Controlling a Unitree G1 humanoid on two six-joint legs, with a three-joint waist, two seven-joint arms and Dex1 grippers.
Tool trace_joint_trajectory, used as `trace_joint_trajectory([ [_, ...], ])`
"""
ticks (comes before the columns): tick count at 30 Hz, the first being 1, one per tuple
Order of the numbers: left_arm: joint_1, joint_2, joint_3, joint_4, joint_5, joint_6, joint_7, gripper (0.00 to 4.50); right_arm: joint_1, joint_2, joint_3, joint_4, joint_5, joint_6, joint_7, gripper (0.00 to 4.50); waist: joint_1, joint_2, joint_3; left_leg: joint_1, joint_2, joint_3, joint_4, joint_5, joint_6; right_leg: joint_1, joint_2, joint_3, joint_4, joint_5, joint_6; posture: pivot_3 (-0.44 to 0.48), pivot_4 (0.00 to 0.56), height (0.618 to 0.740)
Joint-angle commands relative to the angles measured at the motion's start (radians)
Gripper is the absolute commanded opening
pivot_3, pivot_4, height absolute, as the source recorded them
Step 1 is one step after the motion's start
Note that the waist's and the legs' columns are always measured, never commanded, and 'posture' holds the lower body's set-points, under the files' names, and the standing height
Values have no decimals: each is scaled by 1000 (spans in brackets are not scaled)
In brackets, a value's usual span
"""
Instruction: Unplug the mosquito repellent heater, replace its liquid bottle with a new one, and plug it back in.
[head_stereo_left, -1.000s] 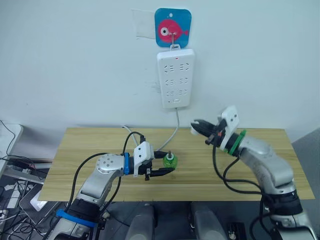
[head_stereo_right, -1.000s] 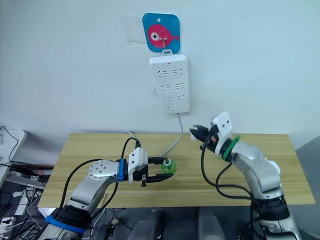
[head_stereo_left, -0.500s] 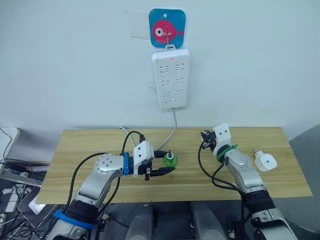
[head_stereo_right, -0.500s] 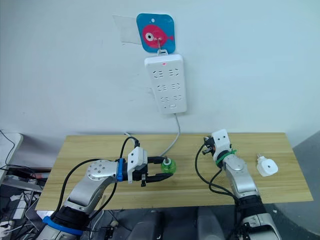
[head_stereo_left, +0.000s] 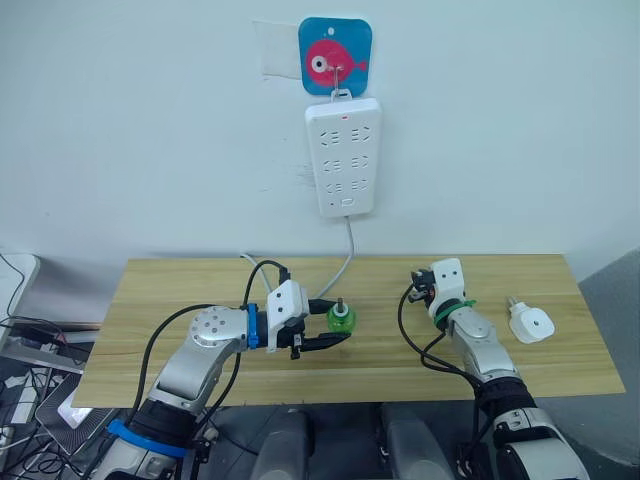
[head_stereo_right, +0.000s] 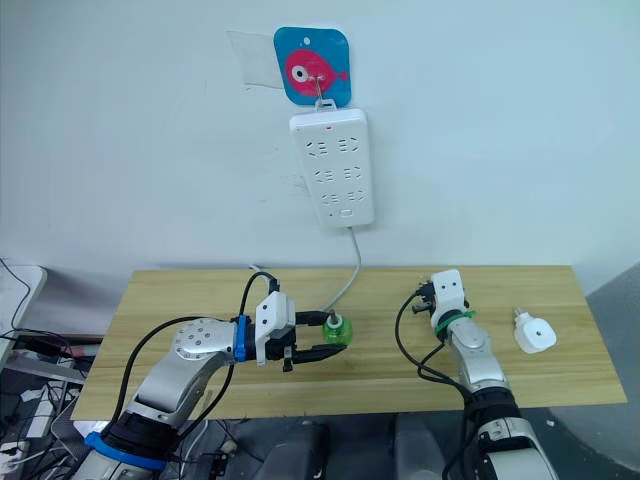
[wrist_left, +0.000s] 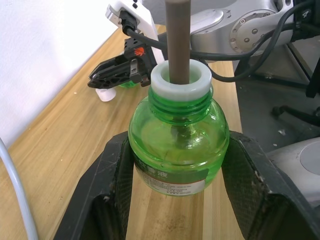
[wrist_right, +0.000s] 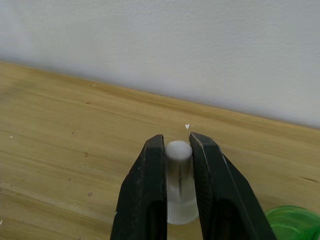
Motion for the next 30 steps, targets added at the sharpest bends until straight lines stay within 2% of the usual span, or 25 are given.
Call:
trace_joint_trajectory([
  [1,-9,4,19,-31,-17,-7,-4,2188,-5,-1,-19,-13,11,-27,14,2068,0,0,0,0,0,0,0,0,0,0,0,0,0,0,0,0,206,740],
  [4,-14,3,19,-26,-17,-9,-5,2188,3,-9,-16,-37,7,-35,28,3127,0,0,0,0,0,0,0,0,0,0,0,0,0,0,0,-3,205,740],
  [6,-14,4,19,-26,-17,-9,-5,2188,24,-23,-8,-113,26,-48,88,3845,-1,0,0,0,0,0,0,0,0,0,0,0,0,0,0,-4,206,740],
  [9,-15,5,20,-25,-18,-7,-7,2188,55,-40,6,-257,86,-11,199,3845,-1,0,0,0,0,0,0,0,0,0,0,0,0,0,0,-10,210,740],
  [13,-15,11,24,-16,-20,-12,-13,2188,95,-112,50,-531,270,215,438,3845,-1,0,0,0,1,-1,0,0,0,0,0,0,0,0,0,-18,211,740],
  [16,-21,20,32,1,-24,-19,-26,2188,83,-252,71,-679,391,396,628,3247,-1,0,0,0,0,-1,0,0,0,1,1,-1,0,0,0,-39,209,740],
  [18,-29,23,35,14,-23,-26,-36,2188,68,-331,81,-727,448,483,723,2600,0,0,0,0,0,-2,0,0,0,2,0,-1,-1,0,0,-39,210,740],
  [19,-34,23,35,20,-21,-29,-40,2188,59,-359,83,-743,473,516,756,2600,0,0,0,0,0,-2,1,0,1,2,0,-2,-2,0,0,-39,209,740],
  [23,-54,21,31,44,-14,-54,-67,2188,22,-389,106,-781,524,598,817,2600,1,0,0,0,1,-2,1,0,1,2,0,-2,-1,0,0,-39,207,740],
  [30,-82,10,26,58,-7,-69,-78,2188,-6,-282,185,-784,498,608,779,2600,0,0,0,0,1,-2,1,0,0,1,-2,-1,-1,0,0,-23,205,740],
])
